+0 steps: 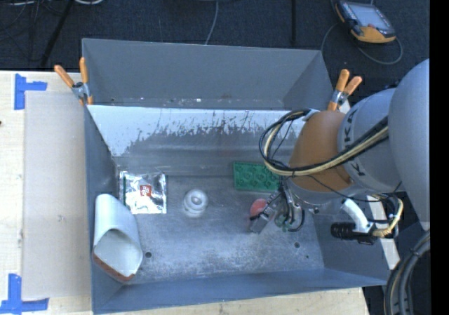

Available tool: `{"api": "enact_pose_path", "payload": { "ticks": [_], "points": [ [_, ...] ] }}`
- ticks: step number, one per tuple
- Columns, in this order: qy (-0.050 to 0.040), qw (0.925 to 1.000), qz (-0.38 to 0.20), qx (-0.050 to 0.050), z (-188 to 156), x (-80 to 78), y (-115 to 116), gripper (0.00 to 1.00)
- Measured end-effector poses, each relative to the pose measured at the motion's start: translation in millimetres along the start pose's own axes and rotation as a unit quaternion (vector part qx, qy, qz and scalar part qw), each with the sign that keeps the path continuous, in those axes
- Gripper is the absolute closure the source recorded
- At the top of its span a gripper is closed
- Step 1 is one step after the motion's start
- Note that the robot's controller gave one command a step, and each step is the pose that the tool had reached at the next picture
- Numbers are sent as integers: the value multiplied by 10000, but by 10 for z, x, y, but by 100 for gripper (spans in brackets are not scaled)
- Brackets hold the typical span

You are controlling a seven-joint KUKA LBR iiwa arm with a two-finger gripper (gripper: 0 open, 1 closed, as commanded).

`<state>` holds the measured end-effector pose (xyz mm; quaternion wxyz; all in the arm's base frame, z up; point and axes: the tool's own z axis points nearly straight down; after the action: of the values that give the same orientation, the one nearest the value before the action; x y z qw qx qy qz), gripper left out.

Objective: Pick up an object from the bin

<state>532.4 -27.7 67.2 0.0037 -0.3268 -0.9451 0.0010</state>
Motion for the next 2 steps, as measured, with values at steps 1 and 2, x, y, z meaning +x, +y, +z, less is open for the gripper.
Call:
{"api": "enact_pose_path", "payload": {
  "ticks": [1, 2],
  "points": [
    [-37, 10000, -21, -23, -251, -4, -5, 100],
    [-41, 10000, -48, -27, -651, -9, -6, 100]
  ]
}}
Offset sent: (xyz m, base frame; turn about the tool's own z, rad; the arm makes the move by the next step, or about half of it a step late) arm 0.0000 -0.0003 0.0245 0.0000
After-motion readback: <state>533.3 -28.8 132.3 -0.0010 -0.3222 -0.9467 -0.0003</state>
